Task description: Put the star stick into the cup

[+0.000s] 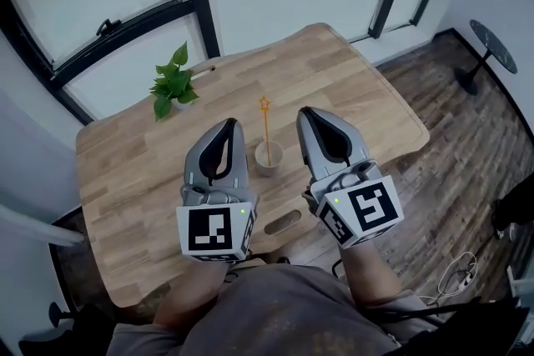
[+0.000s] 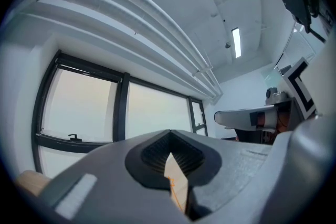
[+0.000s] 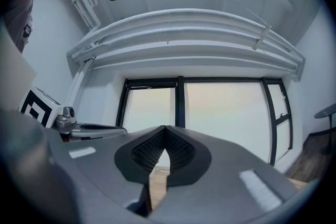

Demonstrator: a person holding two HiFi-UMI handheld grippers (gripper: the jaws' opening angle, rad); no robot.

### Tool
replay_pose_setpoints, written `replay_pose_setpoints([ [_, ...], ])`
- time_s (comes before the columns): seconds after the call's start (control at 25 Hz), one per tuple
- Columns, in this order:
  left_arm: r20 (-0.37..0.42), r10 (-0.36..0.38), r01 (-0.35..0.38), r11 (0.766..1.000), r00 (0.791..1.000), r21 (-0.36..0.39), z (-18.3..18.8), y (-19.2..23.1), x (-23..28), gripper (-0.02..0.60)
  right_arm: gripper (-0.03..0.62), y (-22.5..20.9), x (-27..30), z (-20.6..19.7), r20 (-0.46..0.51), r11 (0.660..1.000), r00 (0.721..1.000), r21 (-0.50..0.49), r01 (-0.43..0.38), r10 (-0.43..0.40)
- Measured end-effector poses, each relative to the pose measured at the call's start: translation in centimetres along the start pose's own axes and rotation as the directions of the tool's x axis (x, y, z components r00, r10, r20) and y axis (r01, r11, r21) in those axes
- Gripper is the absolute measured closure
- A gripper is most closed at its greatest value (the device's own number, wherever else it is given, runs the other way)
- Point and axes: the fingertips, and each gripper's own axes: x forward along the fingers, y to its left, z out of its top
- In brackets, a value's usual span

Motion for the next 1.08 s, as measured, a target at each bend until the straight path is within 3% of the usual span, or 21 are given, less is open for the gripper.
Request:
replay_pose_setpoints([
  [1.08,0.005,-0.003,0.003,1.000,1.000,0.005,-0.2,-1.5,0.4,0.581,0.572,-0.8,-1.0,-0.3,0.004,1.000,1.000,0.002,-0.008,0.008],
])
